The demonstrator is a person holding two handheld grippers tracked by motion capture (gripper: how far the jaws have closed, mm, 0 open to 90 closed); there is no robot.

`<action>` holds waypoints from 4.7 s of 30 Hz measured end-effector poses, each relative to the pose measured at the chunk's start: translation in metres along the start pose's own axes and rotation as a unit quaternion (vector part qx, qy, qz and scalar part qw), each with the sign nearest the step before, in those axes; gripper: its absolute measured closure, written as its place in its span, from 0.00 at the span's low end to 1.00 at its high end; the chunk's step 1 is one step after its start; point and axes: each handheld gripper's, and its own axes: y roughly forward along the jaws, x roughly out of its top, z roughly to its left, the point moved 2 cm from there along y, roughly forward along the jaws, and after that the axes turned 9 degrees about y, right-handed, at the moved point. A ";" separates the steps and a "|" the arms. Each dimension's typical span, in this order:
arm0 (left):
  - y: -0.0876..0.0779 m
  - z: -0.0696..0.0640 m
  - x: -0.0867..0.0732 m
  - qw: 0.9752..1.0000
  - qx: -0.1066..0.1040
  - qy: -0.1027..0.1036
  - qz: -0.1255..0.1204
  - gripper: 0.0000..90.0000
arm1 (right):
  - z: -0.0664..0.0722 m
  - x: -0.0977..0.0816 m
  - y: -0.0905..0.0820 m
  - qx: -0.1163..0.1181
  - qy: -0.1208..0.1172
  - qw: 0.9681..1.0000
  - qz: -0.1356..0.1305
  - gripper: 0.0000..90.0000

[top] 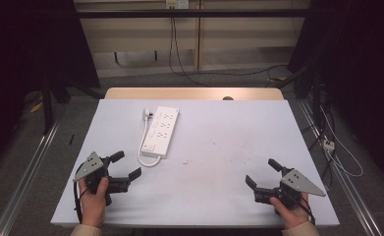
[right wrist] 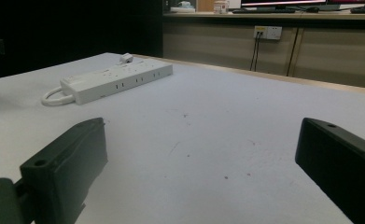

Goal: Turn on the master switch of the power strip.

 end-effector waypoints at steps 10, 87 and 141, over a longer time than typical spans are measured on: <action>0.008 -0.001 0.002 1.000 -0.006 -0.007 0.002 0.05 | 0.000 0.000 0.000 0.001 -0.001 1.000 0.000 0.02; 0.063 0.024 0.012 0.998 0.043 -0.008 0.047 0.14 | -0.001 0.004 0.000 0.006 0.000 1.000 -0.009 0.02; 0.079 0.036 0.009 0.994 0.045 -0.007 0.101 0.95 | -0.002 0.006 -0.001 0.006 -0.004 1.000 -0.011 0.02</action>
